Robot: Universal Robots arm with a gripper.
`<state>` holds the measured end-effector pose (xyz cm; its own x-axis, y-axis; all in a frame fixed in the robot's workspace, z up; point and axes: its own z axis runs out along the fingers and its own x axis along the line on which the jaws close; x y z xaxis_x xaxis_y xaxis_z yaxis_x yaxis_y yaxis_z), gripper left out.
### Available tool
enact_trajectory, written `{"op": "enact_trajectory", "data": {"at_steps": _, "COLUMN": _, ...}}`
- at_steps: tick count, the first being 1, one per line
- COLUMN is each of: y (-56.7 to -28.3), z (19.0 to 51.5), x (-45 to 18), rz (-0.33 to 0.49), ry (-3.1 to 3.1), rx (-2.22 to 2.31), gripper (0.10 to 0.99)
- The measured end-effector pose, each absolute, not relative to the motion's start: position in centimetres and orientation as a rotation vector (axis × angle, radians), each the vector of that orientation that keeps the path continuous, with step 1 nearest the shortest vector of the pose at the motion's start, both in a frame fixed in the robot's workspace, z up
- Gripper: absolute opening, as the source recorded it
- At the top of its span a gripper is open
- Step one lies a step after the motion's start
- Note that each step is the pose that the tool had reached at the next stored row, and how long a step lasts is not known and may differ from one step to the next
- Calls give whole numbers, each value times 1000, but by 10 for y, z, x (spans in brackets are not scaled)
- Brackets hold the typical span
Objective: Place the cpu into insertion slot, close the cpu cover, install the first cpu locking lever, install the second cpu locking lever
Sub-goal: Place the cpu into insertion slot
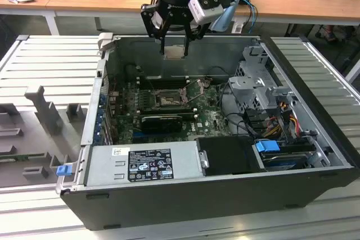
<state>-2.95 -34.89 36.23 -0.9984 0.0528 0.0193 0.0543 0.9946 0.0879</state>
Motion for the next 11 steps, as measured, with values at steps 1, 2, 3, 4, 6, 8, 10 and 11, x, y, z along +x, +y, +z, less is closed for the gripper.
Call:
{"op": "enact_trajectory", "data": {"at_steps": 1, "y": -349, "z": 362, "x": -29, "rz": -138, "ry": -3120, "rx": -87, "gripper": 537}}
{"op": "enact_trajectory", "data": {"at_steps": 2, "y": -349, "z": 362, "x": -29, "rz": -138, "ry": -3120, "rx": -87, "gripper": 537}}
{"op": "enact_trajectory", "data": {"at_steps": 3, "y": -349, "z": 362, "x": -29, "rz": -138, "ry": -3120, "rx": -87, "gripper": 537}}
{"op": "enact_trajectory", "data": {"at_steps": 4, "y": -349, "z": 362, "x": -29, "rz": -138, "ry": -3121, "rx": -87, "gripper": 537}}
{"op": "enact_trajectory", "data": {"at_steps": 6, "y": -349, "z": 361, "x": -29, "rz": -133, "ry": -3120, "rx": -87, "gripper": 537}}
{"op": "enact_trajectory", "data": {"at_steps": 8, "y": -349, "z": 361, "x": -29, "rz": -132, "ry": -3120, "rx": -92, "gripper": 537}}
{"op": "enact_trajectory", "data": {"at_steps": 10, "y": -349, "z": 361, "x": -29, "rz": -132, "ry": -3120, "rx": -97, "gripper": 537}}
{"op": "enact_trajectory", "data": {"at_steps": 11, "y": -349, "z": 361, "x": -29, "rz": -132, "ry": -3120, "rx": -99, "gripper": 537}}
